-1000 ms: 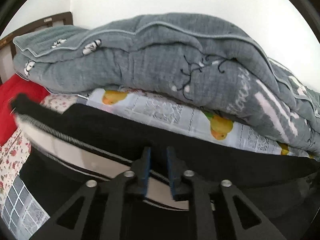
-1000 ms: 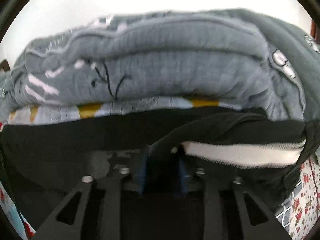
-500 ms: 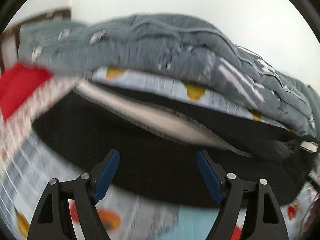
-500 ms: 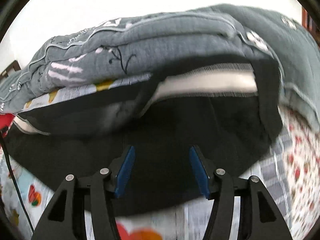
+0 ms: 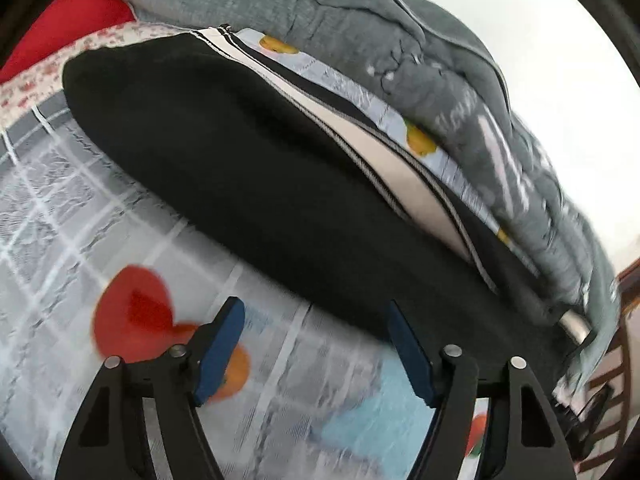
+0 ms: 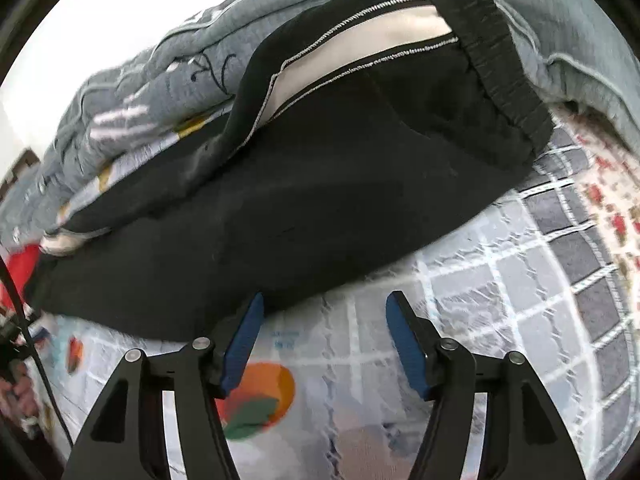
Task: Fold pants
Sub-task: 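Grasp the waistband with both grippers and lift it up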
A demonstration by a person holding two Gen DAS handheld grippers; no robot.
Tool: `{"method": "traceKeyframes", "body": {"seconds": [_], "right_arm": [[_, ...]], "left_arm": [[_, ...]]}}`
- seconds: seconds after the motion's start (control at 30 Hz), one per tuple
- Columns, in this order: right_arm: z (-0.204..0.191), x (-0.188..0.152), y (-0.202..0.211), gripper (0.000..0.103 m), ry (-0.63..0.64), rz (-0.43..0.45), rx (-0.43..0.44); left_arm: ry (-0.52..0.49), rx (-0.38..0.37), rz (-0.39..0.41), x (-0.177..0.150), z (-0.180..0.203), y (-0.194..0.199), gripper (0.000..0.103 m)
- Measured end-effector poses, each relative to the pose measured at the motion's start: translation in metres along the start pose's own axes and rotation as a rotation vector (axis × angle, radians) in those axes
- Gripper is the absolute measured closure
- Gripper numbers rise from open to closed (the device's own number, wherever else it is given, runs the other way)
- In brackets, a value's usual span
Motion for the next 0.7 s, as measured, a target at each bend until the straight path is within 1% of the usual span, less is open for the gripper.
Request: {"method": "traceKeyframes", "body": {"seconds": [0.07, 0.1, 0.13, 0.17, 0.2, 0.23, 0.27, 0.3, 0.33, 0.37, 0.4, 0.43, 0.5, 0.53, 0.6, 0.63, 0.7], "right_arm": [[0.005, 0.008, -0.006, 0.039, -0.046, 0.012, 0.017], [0.007, 0.011, -0.009, 0.039, -0.064, 0.016, 0.024], [0.008, 0.017, -0.014, 0.039, -0.084, 0.017, 0.034], [0.009, 0.020, -0.017, 0.039, -0.095, 0.013, 0.040], [0.008, 0.024, -0.021, 0.040, -0.099, 0.007, 0.044], [0.008, 0.027, -0.023, 0.048, -0.099, 0.004, 0.040], [0.009, 0.030, -0.027, 0.053, -0.099, 0.003, 0.024], [0.011, 0.034, -0.031, 0.064, -0.104, 0.000, 0.013], [0.013, 0.037, -0.035, 0.071, -0.118, 0.000, 0.018], [0.013, 0.039, -0.038, 0.073, -0.138, 0.002, 0.029], [0.015, 0.041, -0.041, 0.080, -0.158, 0.004, 0.040], [0.017, 0.043, -0.042, 0.085, -0.171, 0.007, 0.048], [0.016, 0.046, -0.035, 0.091, -0.159, 0.039, 0.030], [0.012, 0.047, -0.026, 0.092, -0.122, 0.066, -0.002], [0.005, 0.046, -0.008, 0.094, -0.062, 0.110, -0.049], [0.003, 0.044, 0.001, 0.095, -0.056, 0.125, -0.049], [0.007, 0.035, 0.013, 0.095, -0.064, 0.122, -0.036]], "left_arm": [[0.017, -0.003, 0.007, 0.009, -0.001, -0.006, 0.041], [0.033, -0.008, 0.009, 0.014, 0.000, -0.010, 0.042], [0.051, -0.012, 0.005, 0.018, 0.000, -0.014, 0.045], [0.071, -0.009, 0.004, 0.022, 0.000, -0.019, 0.055], [0.093, 0.002, 0.003, 0.026, -0.002, -0.022, 0.062], [0.108, 0.010, 0.002, 0.031, -0.003, -0.025, 0.071], [0.128, 0.005, -0.005, 0.036, -0.004, -0.030, 0.075], [0.140, -0.004, -0.018, 0.038, -0.005, -0.033, 0.078], [0.151, -0.009, -0.031, 0.041, -0.005, -0.036, 0.082], [0.157, -0.010, -0.042, 0.042, -0.005, -0.038, 0.085], [0.151, -0.002, -0.049, 0.042, -0.004, -0.039, 0.086], [0.126, 0.019, -0.046, 0.041, -0.001, -0.037, 0.087], [0.071, 0.058, -0.023, 0.036, 0.005, -0.029, 0.090], [0.054, 0.069, -0.014, 0.034, 0.005, -0.025, 0.092], [-0.005, 0.094, 0.014, 0.027, 0.007, -0.010, 0.093], [-0.015, 0.097, 0.018, 0.025, 0.006, -0.006, 0.093], [-0.012, 0.086, 0.003, 0.015, 0.000, 0.006, 0.093]]}}
Point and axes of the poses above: each gripper's, at about its wrist camera, not at the fingertips, and y roughly against the way its jaws point, z to its right, x to its top, the point moved 7 cm from there along -y, roughly the way its jaws point, and after that the axes turned 10 degrees about y, right-handed, at the moved point
